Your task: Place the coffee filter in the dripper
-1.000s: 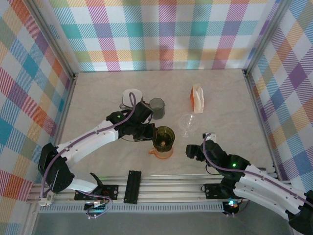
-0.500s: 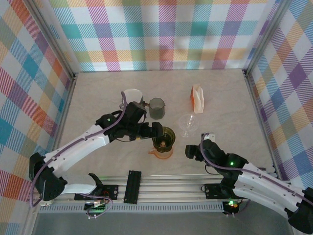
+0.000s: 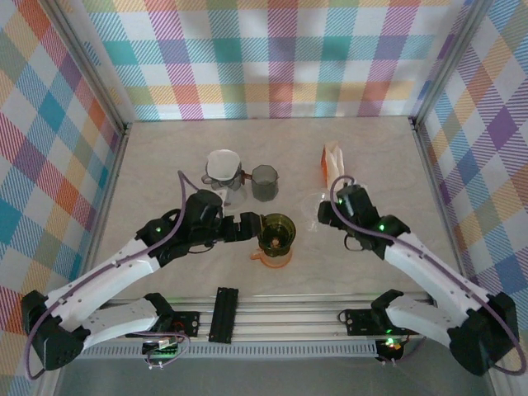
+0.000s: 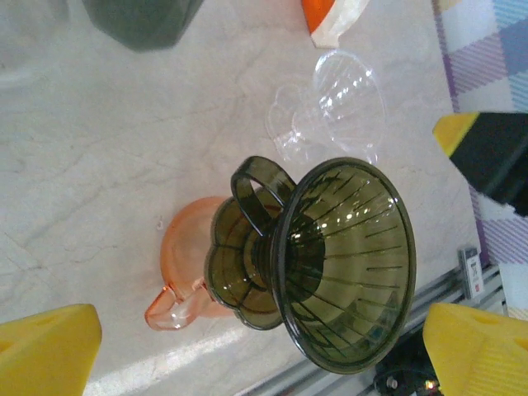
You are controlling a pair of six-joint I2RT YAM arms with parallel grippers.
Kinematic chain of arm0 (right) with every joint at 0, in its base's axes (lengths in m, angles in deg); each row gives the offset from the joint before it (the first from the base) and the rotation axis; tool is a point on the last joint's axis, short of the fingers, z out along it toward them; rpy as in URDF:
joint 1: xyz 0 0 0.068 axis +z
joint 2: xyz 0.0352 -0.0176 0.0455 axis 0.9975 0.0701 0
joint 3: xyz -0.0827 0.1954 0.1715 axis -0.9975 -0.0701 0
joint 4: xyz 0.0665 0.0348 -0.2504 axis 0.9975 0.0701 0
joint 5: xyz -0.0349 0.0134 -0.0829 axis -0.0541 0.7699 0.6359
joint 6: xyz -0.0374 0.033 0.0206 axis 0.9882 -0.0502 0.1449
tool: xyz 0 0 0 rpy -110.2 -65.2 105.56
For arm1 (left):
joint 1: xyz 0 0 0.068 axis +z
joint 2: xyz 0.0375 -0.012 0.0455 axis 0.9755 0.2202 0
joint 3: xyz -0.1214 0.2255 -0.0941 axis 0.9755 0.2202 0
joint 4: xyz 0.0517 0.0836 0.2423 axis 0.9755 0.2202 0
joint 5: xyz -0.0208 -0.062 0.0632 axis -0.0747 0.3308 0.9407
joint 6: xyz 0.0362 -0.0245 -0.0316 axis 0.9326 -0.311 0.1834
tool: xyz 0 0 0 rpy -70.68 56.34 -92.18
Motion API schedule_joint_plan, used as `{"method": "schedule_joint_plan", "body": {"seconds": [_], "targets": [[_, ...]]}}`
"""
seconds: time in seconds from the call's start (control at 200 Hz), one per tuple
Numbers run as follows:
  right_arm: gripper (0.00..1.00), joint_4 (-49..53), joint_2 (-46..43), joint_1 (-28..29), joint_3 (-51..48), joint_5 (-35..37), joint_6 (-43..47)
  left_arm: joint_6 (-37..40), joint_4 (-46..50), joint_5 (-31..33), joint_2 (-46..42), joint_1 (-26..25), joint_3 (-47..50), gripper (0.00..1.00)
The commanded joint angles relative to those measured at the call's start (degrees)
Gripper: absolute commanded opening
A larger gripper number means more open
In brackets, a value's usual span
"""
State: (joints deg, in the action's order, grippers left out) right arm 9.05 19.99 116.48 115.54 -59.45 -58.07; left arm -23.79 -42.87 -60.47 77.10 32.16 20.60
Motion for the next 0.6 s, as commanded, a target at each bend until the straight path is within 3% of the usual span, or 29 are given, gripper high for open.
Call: {"method": "schedule_joint_plan", "body": {"seconds": [0.0,0.11,0.3,0.595], "targets": [[0.77,-2.65,4.90,-4.65,5.07,-4.37,6.90,0.69,-3.08,3.58,-4.10,0.43,3.04,0.99],[0.67,-3.45,12.27,-9.96,10.06,-7.92,8.84,-0.21,-4.20,4.32,-6.39,0.40,6.16,0.99],[0.48,-3.02,25.71,-11.00,20.44,-7.34,14.15,-0.53,-4.43,5.84,-7.71,0.43,9.01,1.00],[0.40,-1.21,40.45,-11.08,34.15,-3.22,15.95,-1.22,-6.60,7.12,-5.81,0.44,11.45,1.00]]}}
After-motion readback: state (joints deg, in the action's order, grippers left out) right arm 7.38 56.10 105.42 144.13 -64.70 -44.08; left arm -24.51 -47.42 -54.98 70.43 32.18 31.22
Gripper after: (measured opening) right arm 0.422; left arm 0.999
